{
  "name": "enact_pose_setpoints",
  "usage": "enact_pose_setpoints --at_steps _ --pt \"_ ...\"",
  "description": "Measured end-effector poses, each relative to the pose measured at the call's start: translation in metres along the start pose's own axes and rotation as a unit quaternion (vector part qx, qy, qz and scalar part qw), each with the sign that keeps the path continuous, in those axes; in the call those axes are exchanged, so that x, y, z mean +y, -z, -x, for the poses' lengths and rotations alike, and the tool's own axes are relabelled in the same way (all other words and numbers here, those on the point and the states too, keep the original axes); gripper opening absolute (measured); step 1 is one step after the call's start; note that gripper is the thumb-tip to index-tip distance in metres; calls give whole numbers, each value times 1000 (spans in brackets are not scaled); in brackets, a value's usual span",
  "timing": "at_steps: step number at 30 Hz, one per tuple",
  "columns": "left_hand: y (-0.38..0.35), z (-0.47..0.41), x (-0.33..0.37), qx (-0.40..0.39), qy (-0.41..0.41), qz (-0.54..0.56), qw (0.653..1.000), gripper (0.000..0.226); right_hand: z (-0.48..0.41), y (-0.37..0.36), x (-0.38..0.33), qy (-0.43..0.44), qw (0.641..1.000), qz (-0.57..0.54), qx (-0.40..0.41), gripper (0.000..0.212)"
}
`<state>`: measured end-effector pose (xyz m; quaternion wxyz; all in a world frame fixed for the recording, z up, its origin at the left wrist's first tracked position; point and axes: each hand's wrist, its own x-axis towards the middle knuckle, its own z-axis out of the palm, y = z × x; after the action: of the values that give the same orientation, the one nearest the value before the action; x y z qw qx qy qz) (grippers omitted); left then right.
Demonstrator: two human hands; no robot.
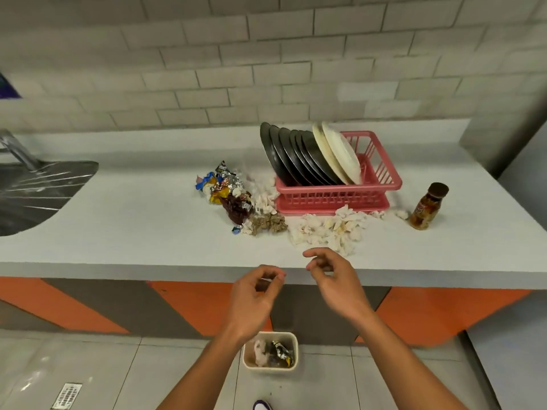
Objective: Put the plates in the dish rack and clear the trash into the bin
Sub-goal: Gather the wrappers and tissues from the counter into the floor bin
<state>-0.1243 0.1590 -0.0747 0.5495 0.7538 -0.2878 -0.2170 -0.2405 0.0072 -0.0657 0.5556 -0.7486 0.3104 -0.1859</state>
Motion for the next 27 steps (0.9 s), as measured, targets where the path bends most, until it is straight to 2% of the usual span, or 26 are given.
enact_pose_setpoints --at_steps 4,9,13,17,20,27 --pt "4 -27 -8 -32 19 -44 998 7 -21 22 12 -27 999 14 29 26" --pt "-17 -78 -20 -67 32 -86 994 13 -59 49 38 -86 987 130 33 28" --pt "-55 -116 -28 -116 26 -176 977 38 -85 55 62 -112 966 229 52 44" --pt "-88 -138 -33 -152 34 -257 954 58 -109 56 76 -126 927 352 39 59" --pt "-104 -150 -37 -137 21 -293 946 61 -129 61 80 -103 913 395 2 61" --pt "-142 -163 -30 -95 5 -370 924 44 -152 62 92 0 924 374 -85 53"
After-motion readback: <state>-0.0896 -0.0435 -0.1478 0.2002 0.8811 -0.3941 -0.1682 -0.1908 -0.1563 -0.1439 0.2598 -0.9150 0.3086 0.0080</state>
